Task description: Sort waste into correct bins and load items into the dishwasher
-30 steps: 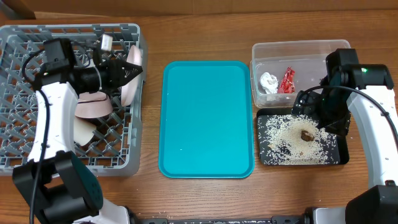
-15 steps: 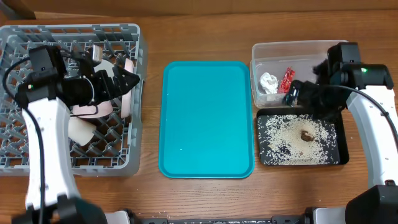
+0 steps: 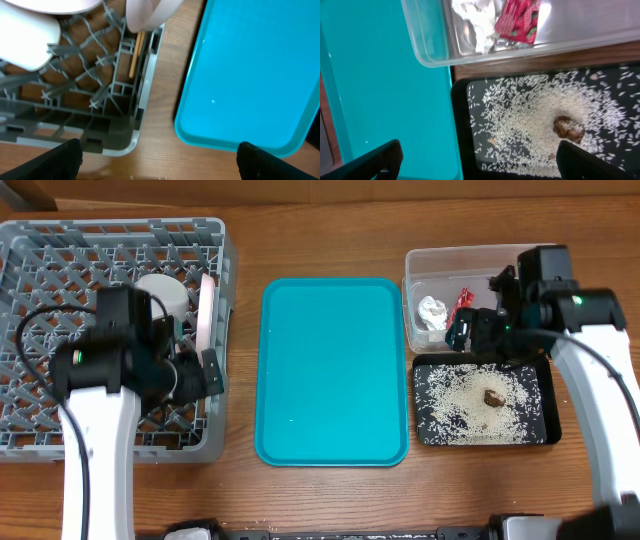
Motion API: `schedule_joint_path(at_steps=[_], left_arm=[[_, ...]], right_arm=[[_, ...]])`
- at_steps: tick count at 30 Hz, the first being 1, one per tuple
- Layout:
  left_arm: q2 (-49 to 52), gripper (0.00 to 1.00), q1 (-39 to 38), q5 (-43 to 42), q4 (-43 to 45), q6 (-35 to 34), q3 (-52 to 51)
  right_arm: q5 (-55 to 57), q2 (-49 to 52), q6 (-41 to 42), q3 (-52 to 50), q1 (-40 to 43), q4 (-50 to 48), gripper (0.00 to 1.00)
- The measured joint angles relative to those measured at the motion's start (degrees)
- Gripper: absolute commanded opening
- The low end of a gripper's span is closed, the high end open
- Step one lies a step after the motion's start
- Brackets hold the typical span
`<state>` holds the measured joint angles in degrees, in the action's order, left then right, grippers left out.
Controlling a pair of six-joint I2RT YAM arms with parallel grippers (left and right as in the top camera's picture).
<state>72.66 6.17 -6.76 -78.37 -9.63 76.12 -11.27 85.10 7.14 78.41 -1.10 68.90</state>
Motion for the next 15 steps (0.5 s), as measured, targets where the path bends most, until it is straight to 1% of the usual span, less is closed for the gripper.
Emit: schedule_joint_path(at_steps=[2, 4, 7, 9, 11, 13, 15], left_arm=[[-6.34, 1.00, 0.00, 0.13, 3.34, 0.83, -3.56], [-14.05, 1.00, 0.00, -0.04, 6.71, 2.05, -7.21], [-27.76, 1.00, 0.00, -1.25, 14.19, 3.87, -13.33], [-35.67, 1.00, 0.00, -1.66, 17.49, 4.11, -16.79], [-43.10, 1.00, 0.00, -1.84, 18.86, 4.26, -18.93], [-47.87, 1.00, 0.00, -2.03, 18.34, 4.26, -19.63], [-50.49, 1.00, 0.00, -2.08, 16.68, 4.26, -19.85]], right_arm=[[0.79, -4.81, 0.48, -2.91, 0.00, -2.84, 1.00], [1.25, -11.82, 0.72, -6.88, -0.02, -5.62, 1.00], [1.73, -26.58, 1.05, -14.47, -0.02, -12.85, 1.00], [1.81, -34.60, 1.25, -17.90, 0.00, -15.50, 1.00], [1.86, -41.99, 1.25, -20.06, -0.02, -17.00, 1.00], [1.88, -47.91, 1.29, -20.59, 0.00, -16.39, 1.00], [1.86, -50.40, 1.38, -20.72, -0.02, -15.10, 1.00]])
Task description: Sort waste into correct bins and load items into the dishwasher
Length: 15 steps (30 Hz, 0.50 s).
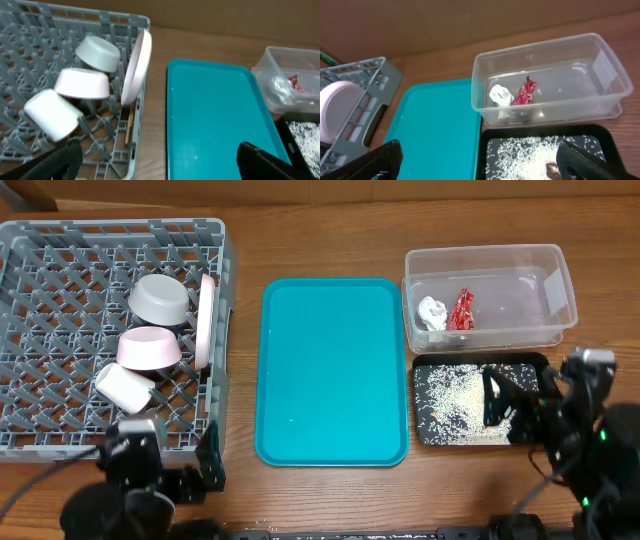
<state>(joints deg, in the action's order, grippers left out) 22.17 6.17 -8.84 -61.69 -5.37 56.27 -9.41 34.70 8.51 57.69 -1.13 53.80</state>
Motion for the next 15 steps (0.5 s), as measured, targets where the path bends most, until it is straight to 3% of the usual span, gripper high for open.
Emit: schedule_joint_path(at_steps=[7, 15], left_arm=[[-2.47, 1.00, 0.00, -0.17, -9.38, 0.00, -0.70], [-2.47, 1.00, 0.00, -0.39, -9.92, 0.00, -0.79]], right_arm=[[0.04, -2.54, 0.24, -0.50, 0.02, 5.20, 1.00], [0.07, -2.56, 0.26, -0.76, 0.00, 8.81, 1.00]])
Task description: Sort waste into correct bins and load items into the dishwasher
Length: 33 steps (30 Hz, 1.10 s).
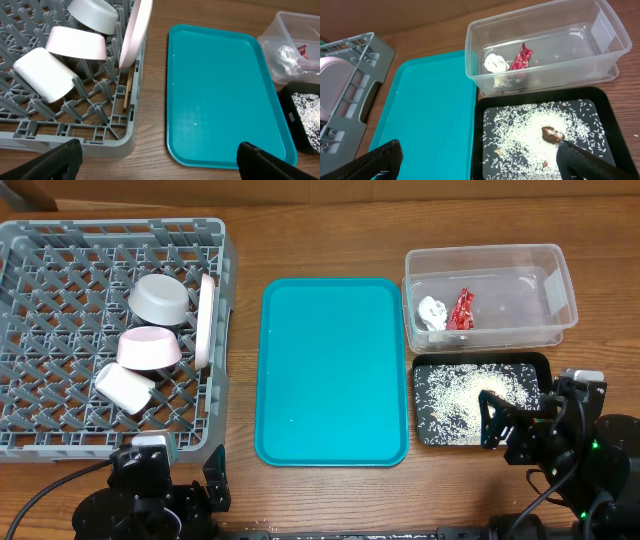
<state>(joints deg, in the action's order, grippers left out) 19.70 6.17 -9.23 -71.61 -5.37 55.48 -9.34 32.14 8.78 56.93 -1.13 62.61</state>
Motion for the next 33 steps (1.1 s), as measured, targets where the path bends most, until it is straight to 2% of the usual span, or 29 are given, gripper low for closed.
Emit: schedule_joint_path(at_steps=[6, 9, 11, 13, 14, 15, 19, 24, 26, 31, 33], left_arm=[[0.00, 1.00, 0.00, -0.02, -0.02, 0.00, 0.00], [-0.02, 1.00, 0.00, -0.07, -0.04, 0.00, 0.00], [0.00, 1.00, 0.00, -0.17, -0.02, 0.00, -0.02], [0.00, 1.00, 0.00, -0.17, -0.02, 0.00, -0.07], [0.00, 1.00, 0.00, -0.17, 0.00, 0.00, -0.07], [0.00, 1.00, 0.00, -0.17, 0.02, 0.00, -0.07], [-0.04, 1.00, 0.00, -0.20, -0.02, 0.00, -0.07], [-0.04, 1.00, 0.00, -0.20, -0.02, 0.00, -0.07], [-0.04, 1.00, 0.00, -0.17, 0.02, 0.00, -0.07], [-0.04, 1.00, 0.00, -0.17, 0.00, 0.00, -0.07], [-0.04, 1.00, 0.00, -0.20, 0.00, 0.00, -0.07]], right_arm=[[1.11, -0.13, -0.02, -0.37, 0.02, -0.76, 1.00], [2.16, -2.86, -0.61, -3.82, 0.02, -5.16, 1.00], [2.29, -8.09, -1.09, -9.79, 0.02, -13.81, 1.00], [2.23, -12.22, -1.29, -14.03, 0.02, -17.94, 1.00], [1.84, -17.16, -1.42, -19.89, 0.02, -24.55, 1.00], [1.57, -20.04, -1.53, -23.37, 0.02, -26.95, 1.00], [0.57, -27.21, -1.51, -36.87, 0.02, -46.10, 1.00], [0.22, -30.38, -1.51, -50.18, 0.00, -63.65, 1.00], [0.31, -30.77, -1.51, -53.88, 0.02, -67.71, 1.00], [0.35, -31.28, -1.51, -55.87, 0.00, -59.04, 1.00], [0.42, -31.19, -1.51, -55.87, 0.02, -58.45, 1.00]])
